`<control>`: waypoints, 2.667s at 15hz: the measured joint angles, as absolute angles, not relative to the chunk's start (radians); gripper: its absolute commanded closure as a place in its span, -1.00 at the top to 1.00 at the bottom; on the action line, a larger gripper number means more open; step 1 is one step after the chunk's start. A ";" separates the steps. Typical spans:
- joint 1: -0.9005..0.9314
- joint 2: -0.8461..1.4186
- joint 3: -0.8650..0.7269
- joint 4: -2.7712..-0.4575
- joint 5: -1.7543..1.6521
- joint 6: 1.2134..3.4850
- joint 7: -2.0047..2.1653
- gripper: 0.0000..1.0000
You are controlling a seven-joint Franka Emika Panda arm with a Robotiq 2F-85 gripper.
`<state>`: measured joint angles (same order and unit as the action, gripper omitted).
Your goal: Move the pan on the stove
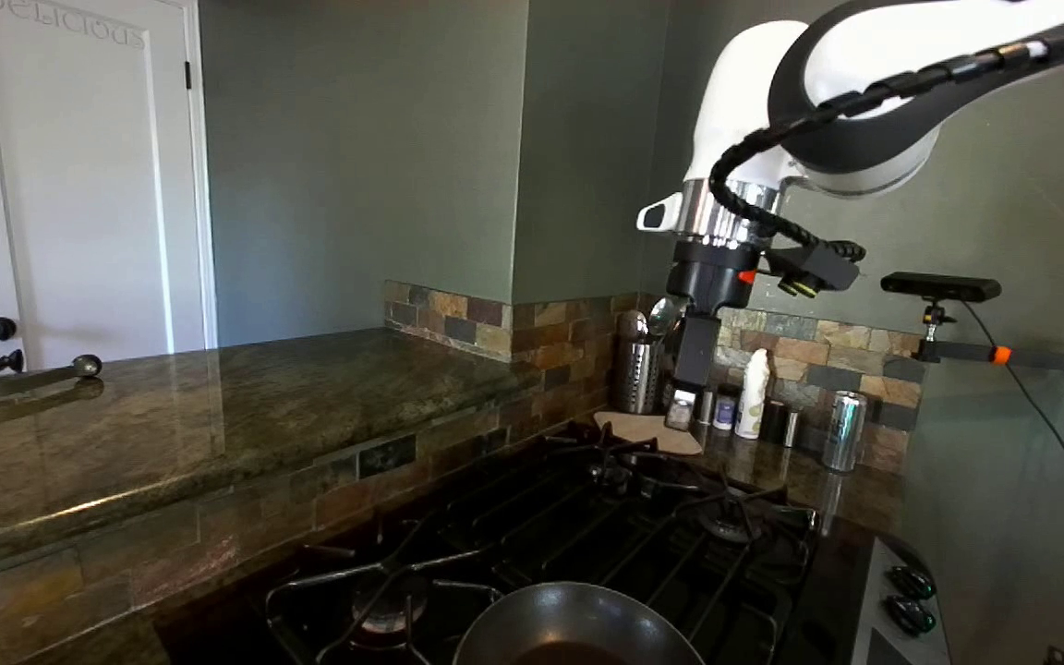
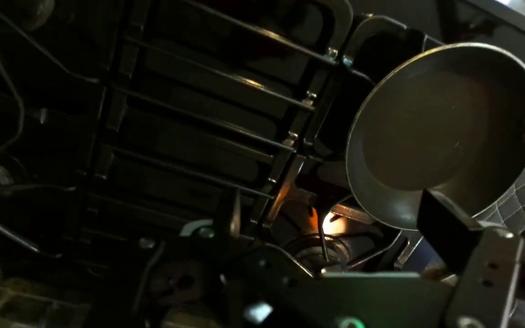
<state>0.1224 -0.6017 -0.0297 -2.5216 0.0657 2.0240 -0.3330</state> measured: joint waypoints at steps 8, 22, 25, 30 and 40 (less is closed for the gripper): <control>0.197 -0.564 -0.023 -2.602 0.088 2.203 -0.378 1.00; 0.248 -0.446 -0.003 -2.626 0.132 2.342 -0.404 1.00; 0.276 -0.403 -0.008 -2.637 0.193 2.419 -0.456 1.00; 0.299 -0.325 -0.025 -2.650 0.273 2.479 -0.558 1.00; 0.296 -0.220 -0.030 -2.626 0.369 2.480 -0.702 0.40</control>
<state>0.2964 -0.2198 -0.0304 -2.6257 0.3691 2.4796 -0.7021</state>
